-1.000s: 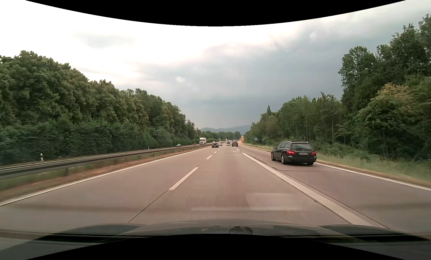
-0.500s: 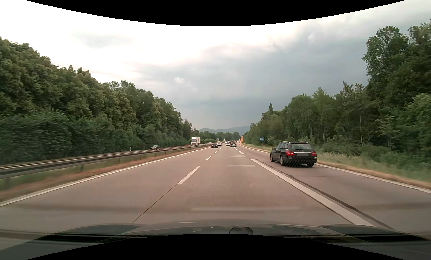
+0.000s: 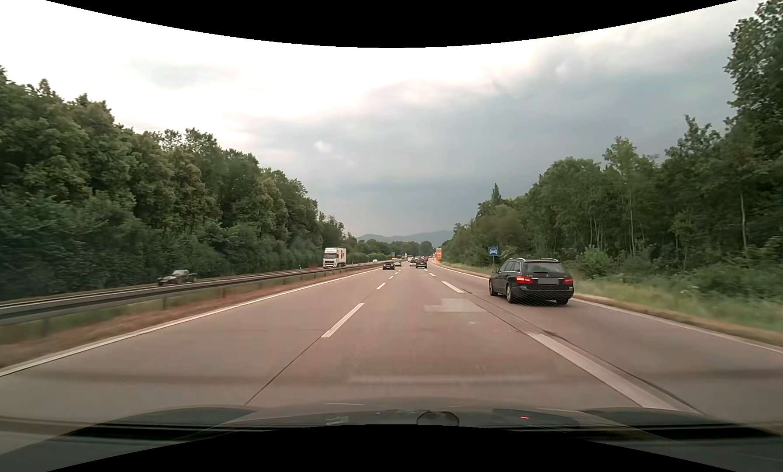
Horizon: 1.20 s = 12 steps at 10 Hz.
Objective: Follow the waypoints while adhering to traffic rules and regulations
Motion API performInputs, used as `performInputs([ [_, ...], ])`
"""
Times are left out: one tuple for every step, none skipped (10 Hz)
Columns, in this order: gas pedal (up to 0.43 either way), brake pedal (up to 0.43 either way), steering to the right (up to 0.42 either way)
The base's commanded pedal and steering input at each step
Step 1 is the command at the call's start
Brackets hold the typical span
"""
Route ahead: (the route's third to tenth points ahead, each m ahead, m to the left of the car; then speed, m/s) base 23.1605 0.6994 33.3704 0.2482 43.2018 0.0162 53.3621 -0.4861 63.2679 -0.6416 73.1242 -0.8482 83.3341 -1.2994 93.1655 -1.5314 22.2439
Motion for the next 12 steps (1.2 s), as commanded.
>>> performInputs([
  [0.000,0.146,0.004],
  [0.000,0.122,0.004],
  [0.000,0.085,0.004],
  [0.000,0.061,0.004],
  [0.000,0.030,0.003],
  [0.000,0.012,0.003],
  [0.000,0.000,0.003],
  [0.000,0.000,0.003],
  [0.000,0.000,0.002],
  [0.000,0.000,0.002],
  [0.000,0.000,0.002],
  [0.000,0.000,0.002],
])
